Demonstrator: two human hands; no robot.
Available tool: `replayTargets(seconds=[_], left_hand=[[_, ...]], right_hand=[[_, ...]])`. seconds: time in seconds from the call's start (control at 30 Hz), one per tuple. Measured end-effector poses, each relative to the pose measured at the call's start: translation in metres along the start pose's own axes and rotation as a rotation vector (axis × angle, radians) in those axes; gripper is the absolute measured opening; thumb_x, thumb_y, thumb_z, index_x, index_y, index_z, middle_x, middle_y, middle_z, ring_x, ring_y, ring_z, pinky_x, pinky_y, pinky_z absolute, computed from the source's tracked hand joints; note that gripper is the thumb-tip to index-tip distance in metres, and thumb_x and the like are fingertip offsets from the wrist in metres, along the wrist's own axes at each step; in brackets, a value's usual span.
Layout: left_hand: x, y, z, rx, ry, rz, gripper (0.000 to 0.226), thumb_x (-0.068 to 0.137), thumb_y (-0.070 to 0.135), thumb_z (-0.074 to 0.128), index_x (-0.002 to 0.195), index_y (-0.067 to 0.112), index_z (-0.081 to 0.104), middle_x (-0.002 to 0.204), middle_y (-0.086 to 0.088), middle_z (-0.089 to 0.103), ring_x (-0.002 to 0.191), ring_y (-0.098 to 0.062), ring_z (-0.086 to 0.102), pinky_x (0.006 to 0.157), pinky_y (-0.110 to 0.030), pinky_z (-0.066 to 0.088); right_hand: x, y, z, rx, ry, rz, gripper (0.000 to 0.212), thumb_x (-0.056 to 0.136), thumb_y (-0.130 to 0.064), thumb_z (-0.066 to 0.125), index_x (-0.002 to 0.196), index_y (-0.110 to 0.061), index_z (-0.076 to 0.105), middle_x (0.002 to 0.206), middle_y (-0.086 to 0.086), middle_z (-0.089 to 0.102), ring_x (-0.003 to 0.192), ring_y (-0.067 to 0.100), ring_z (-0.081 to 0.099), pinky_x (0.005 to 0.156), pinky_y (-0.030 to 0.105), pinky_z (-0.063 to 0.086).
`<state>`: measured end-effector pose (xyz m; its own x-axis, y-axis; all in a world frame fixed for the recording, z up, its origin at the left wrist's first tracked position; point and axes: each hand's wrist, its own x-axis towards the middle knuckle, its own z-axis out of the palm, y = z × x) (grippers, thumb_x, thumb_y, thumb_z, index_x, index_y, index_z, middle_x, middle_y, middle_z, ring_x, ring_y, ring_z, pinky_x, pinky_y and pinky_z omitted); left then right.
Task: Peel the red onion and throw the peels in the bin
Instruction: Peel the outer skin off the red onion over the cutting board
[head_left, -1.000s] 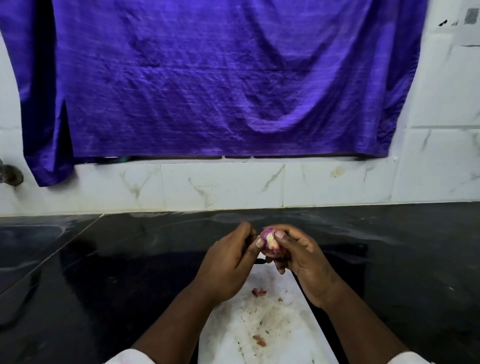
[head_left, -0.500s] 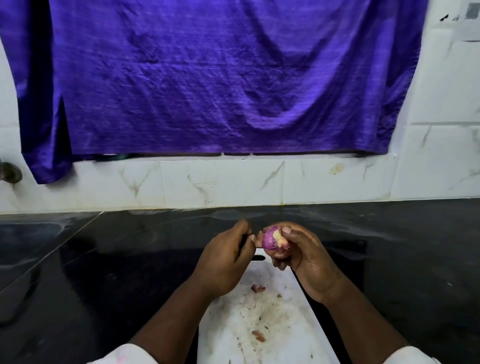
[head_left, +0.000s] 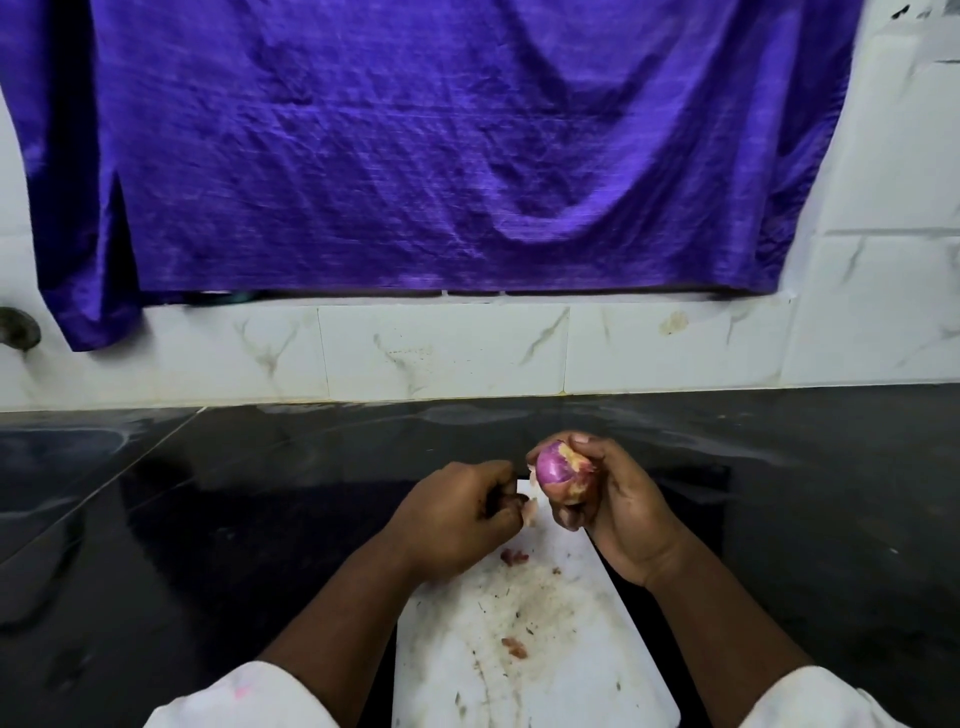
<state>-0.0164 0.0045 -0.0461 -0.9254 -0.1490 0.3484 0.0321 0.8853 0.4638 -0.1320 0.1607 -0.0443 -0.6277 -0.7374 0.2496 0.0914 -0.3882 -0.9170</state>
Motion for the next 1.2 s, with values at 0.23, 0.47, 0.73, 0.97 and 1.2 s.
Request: replayTargets(seconds=[0.23, 0.47, 0.73, 0.97, 1.2], left_hand=[[0.001, 0.0, -0.004, -0.023, -0.054, 0.021, 0.018, 0.079, 0.018, 0.075, 0.091, 0.025, 0.063, 0.085, 0.009, 0.067, 0.07, -0.005, 0.058, 0.063, -0.031, 0.05], [-0.002, 0.006, -0.007, -0.062, 0.162, 0.08, 0.016, 0.082, 0.047, 0.063, 0.087, 0.032, 0.059, 0.078, 0.014, 0.063, 0.065, -0.004, 0.054, 0.057, -0.024, 0.042], [-0.002, 0.013, -0.004, -0.188, 0.333, 0.205, 0.039, 0.084, 0.037, 0.087, 0.113, 0.028, 0.063, 0.108, 0.019, 0.06, 0.095, -0.01, 0.064, 0.072, -0.03, 0.058], [0.0, 0.012, -0.002, -0.239, 0.308, 0.166, 0.028, 0.089, 0.034, 0.081, 0.11, 0.027, 0.064, 0.106, 0.017, 0.059, 0.094, -0.009, 0.063, 0.08, -0.035, 0.059], [0.001, 0.011, -0.001, -0.217, 0.271, 0.149, 0.021, 0.094, 0.032, 0.076, 0.099, 0.029, 0.056, 0.099, 0.015, 0.058, 0.088, -0.009, 0.06, 0.073, -0.02, 0.051]], right_hand=[[0.002, -0.001, 0.0, -0.053, 0.0, -0.007, 0.036, 0.09, -0.031, 0.052, 0.108, 0.0, 0.058, 0.079, 0.019, 0.061, 0.056, 0.022, 0.056, 0.046, 0.028, 0.037], [0.001, 0.001, 0.0, -0.055, -0.032, 0.002, 0.015, 0.086, -0.025, 0.052, 0.085, -0.01, 0.052, 0.084, 0.02, 0.055, 0.055, 0.018, 0.051, 0.046, 0.029, 0.039], [0.0, 0.004, 0.002, -0.075, -0.064, 0.063, 0.039, 0.106, -0.022, 0.03, 0.113, -0.01, 0.066, 0.08, 0.012, 0.064, 0.055, 0.016, 0.05, 0.05, 0.03, 0.038], [0.002, 0.005, 0.001, -0.155, -0.087, 0.036, 0.04, 0.109, -0.025, 0.029, 0.113, -0.002, 0.062, 0.076, 0.018, 0.064, 0.06, 0.023, 0.051, 0.051, 0.033, 0.036], [0.002, 0.006, 0.002, -0.169, -0.071, 0.005, 0.04, 0.109, -0.022, 0.031, 0.113, 0.003, 0.063, 0.076, 0.021, 0.064, 0.059, 0.023, 0.053, 0.05, 0.032, 0.037]])
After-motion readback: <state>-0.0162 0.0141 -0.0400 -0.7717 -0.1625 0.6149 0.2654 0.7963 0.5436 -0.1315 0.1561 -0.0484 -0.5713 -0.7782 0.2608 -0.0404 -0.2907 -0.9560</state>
